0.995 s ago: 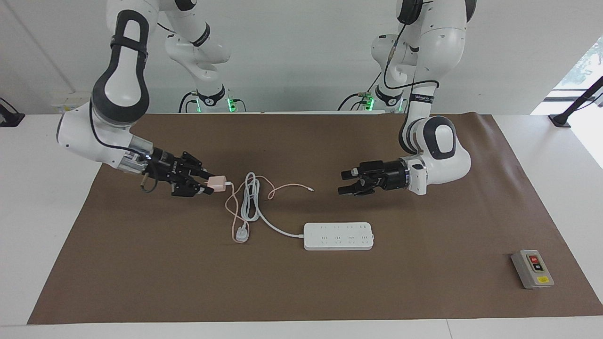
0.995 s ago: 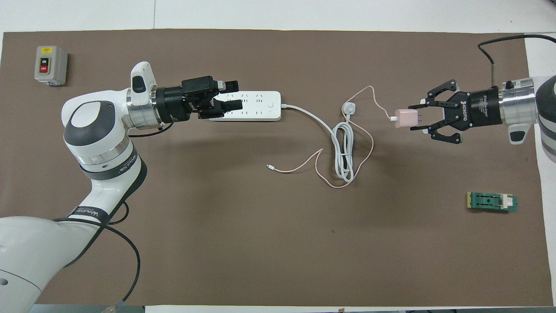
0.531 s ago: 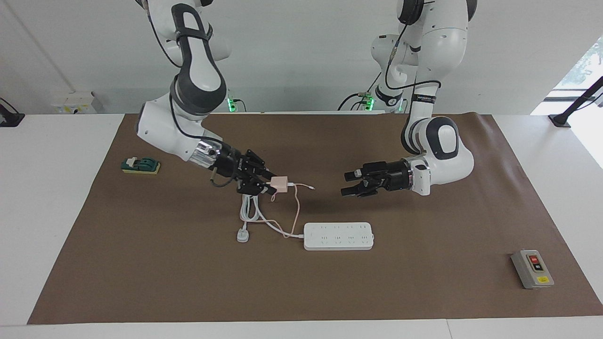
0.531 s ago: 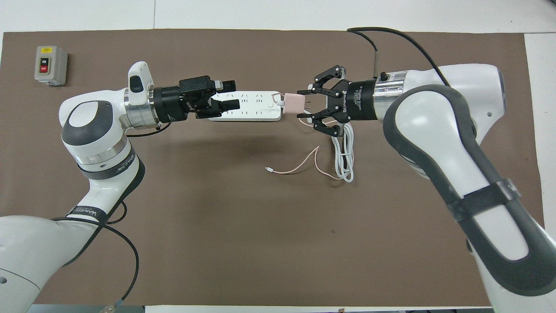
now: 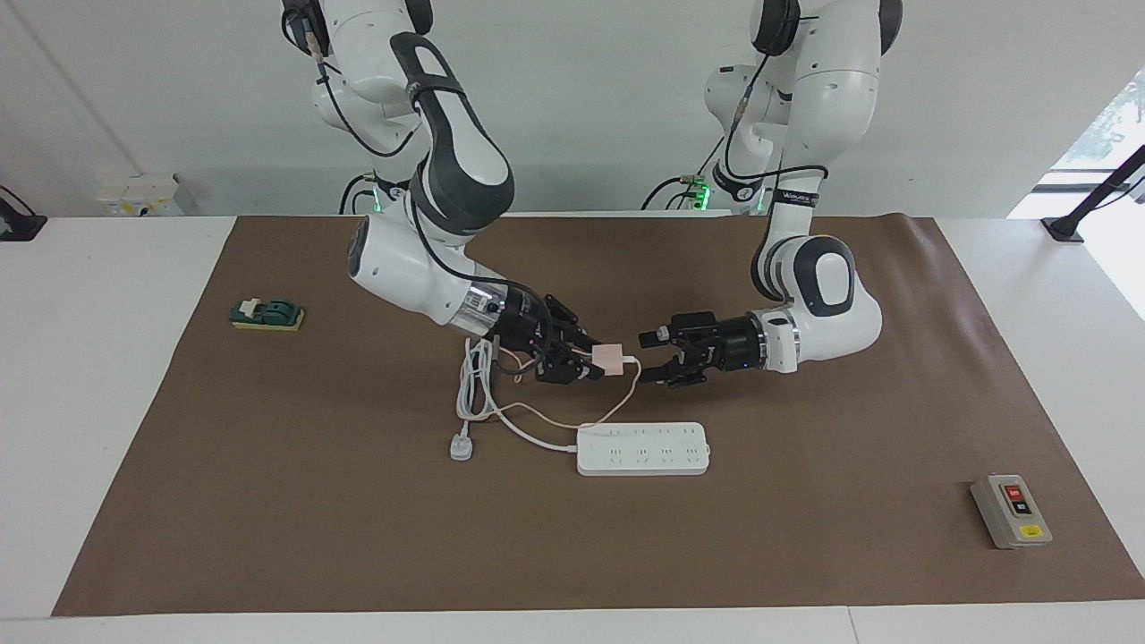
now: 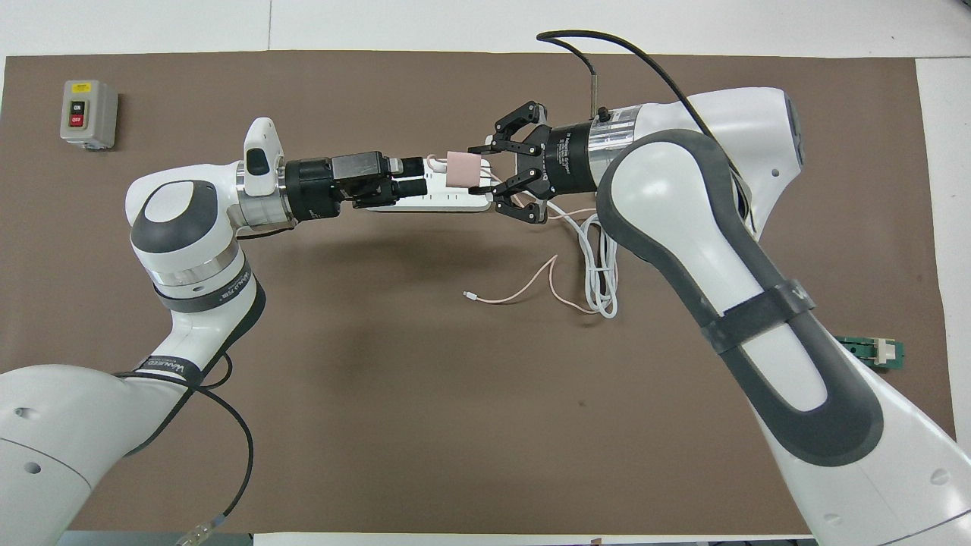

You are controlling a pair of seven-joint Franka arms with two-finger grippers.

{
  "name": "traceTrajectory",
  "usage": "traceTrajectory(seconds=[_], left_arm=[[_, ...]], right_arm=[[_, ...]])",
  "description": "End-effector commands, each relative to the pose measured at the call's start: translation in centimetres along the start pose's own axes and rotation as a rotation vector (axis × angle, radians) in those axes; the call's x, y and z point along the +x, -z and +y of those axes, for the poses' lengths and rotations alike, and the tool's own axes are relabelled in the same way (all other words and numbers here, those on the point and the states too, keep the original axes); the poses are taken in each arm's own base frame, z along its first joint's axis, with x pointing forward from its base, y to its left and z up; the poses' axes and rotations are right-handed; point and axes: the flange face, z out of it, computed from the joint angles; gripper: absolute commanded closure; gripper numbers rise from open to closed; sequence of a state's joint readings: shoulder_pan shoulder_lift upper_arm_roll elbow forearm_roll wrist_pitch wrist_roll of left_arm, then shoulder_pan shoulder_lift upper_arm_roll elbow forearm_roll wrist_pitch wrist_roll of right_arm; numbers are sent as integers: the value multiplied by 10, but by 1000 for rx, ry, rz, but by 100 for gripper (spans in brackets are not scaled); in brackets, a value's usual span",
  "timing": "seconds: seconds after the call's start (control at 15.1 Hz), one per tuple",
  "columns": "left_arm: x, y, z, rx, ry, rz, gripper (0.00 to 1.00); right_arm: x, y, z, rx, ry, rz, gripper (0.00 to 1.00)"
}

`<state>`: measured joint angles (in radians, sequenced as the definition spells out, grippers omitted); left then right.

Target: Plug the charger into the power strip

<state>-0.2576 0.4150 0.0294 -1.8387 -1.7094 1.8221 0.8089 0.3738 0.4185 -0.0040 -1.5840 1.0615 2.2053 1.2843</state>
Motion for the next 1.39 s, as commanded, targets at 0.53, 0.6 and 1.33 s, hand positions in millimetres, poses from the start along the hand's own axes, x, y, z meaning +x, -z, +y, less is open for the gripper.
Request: traceTrajectory(seconds=[0.53,0.6,1.33], left_arm=[[8,-6,-17,5,-251,-10,0],[9,-5,-17,6,-266,-9,0],[-5,-12,1,-11,-296,-32,0]], right_arm=[[-17,-22,5,-41,19,22,100],[-16,-22,5,-42,18,23,100],[-13,-22,5,-39,14,28,100]])
